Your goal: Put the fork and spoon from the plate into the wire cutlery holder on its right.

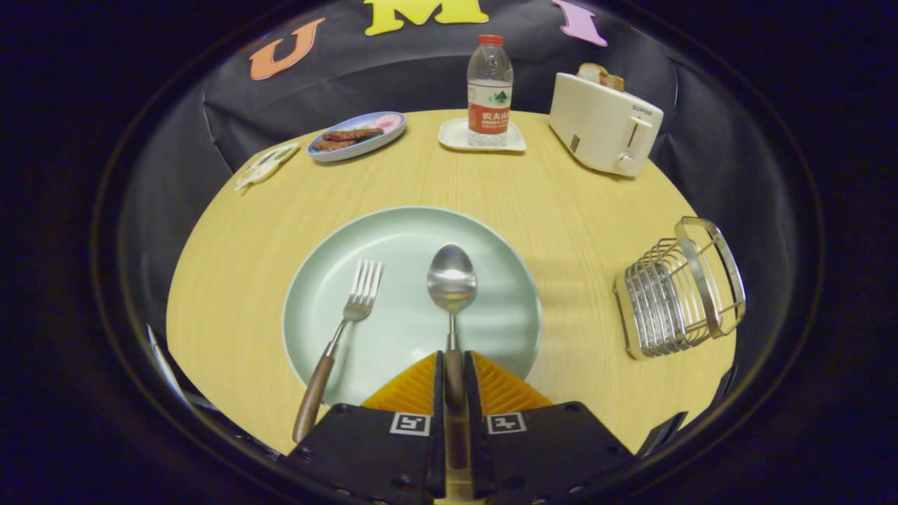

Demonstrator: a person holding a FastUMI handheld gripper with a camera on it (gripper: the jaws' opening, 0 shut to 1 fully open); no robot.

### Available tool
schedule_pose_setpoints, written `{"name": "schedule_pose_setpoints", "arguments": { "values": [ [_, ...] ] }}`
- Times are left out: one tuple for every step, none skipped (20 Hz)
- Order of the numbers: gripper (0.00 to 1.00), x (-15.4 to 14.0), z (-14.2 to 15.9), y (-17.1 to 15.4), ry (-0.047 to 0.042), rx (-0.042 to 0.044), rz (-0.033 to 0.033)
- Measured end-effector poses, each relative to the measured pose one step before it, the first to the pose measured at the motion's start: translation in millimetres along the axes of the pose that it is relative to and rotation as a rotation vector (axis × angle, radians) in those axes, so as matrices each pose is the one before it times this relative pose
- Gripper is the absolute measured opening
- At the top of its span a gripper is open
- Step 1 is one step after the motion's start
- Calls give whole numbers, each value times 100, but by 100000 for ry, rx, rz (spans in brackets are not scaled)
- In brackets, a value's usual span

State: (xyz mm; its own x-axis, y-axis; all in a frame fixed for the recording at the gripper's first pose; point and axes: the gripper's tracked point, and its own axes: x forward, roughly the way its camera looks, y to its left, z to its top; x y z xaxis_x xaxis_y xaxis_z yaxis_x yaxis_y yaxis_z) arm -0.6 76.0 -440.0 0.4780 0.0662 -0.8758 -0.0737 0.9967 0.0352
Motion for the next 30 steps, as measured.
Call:
{"name": "schedule_pose_setpoints", "arguments": {
  "values": [
    [7, 566, -111, -92, 53, -483, 250],
    [7, -387, -66, 42, -5, -144, 835],
    [7, -367, -36, -13, -250, -267, 530],
    [7, -468, -52, -72, -655, -576, 539],
    [7, -621, 105, -57, -747, -955, 515],
    [6, -504, 68, -116, -383, -553, 279],
    [7, -612, 200, -45, -780, -396, 674],
    [6, -412, 170, -148, -738, -604, -58],
    [1, -719, 125, -199, -932, -452, 516],
    [1, -571, 51, 34, -450, -18, 1139],
    [1, -456, 182, -192, -418, -6, 315],
    [1, -623, 216, -355, -637, 171, -158],
    [1, -590, 356, -185, -848, 692, 238],
    [1, -708, 282, -191, -738, 951, 371],
    [1, -831, 509, -234, -1049, 750, 467],
    [1, -696, 350, -305, -811, 348, 146],
    [1, -780, 468, -447, -812, 425, -78],
    [1, -821, 417, -455, -827, 424, 51],
    [0, -722, 486, -584, -740, 302, -166],
    [1, -632, 333, -592, -956, 231, -322],
    [1, -744, 490, -759, -958, -136, -337],
    [1, -623, 286, -899, -993, 198, -690],
    [1, -428, 278, -716, -590, 67, -642],
    [1, -525, 218, -956, -336, 168, -921],
    [1, -414, 179, -908, -46, 750, -901],
    [0, -293, 68, -1064, -138, 1020, -1038],
    [0, -270, 90, -865, -35, 1061, -900],
    [1, -175, 47, -958, -8, 1214, -1064],
    [1, -195, 164, -1035, -306, 1460, -803],
    [1, -67, -95, -751, 297, 1136, -612]
  ]
}}
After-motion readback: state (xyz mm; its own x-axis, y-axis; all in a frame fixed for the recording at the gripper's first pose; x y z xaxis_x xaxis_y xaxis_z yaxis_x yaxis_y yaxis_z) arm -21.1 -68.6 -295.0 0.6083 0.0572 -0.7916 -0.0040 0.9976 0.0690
